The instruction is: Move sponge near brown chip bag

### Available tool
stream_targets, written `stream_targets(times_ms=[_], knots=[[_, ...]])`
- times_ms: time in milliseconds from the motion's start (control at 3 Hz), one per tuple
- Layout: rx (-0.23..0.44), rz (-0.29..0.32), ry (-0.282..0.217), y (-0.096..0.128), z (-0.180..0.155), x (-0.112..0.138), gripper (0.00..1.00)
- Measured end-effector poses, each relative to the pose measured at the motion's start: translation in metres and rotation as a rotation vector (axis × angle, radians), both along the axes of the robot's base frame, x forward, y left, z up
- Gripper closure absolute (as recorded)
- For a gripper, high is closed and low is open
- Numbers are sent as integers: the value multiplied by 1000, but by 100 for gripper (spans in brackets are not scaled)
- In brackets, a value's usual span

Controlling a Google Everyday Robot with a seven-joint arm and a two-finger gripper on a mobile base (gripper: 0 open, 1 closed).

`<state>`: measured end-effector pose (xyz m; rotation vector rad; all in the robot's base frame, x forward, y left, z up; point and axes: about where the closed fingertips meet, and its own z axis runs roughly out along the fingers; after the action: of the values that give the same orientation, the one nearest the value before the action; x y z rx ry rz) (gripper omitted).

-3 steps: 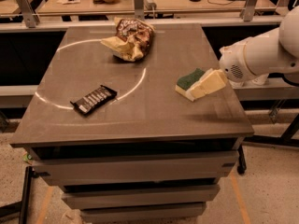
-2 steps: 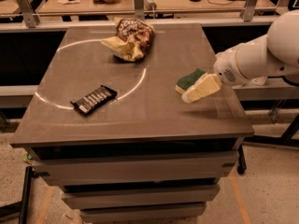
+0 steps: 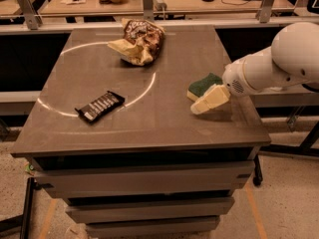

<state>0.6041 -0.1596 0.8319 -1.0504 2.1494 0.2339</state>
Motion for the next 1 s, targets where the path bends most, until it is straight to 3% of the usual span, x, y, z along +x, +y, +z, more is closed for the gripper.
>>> stream_targets(times_ms=[333,1000], knots=[[-3,-10,16,-3,-9,4,17],[-3,-7,22,-6,-12,7,63]])
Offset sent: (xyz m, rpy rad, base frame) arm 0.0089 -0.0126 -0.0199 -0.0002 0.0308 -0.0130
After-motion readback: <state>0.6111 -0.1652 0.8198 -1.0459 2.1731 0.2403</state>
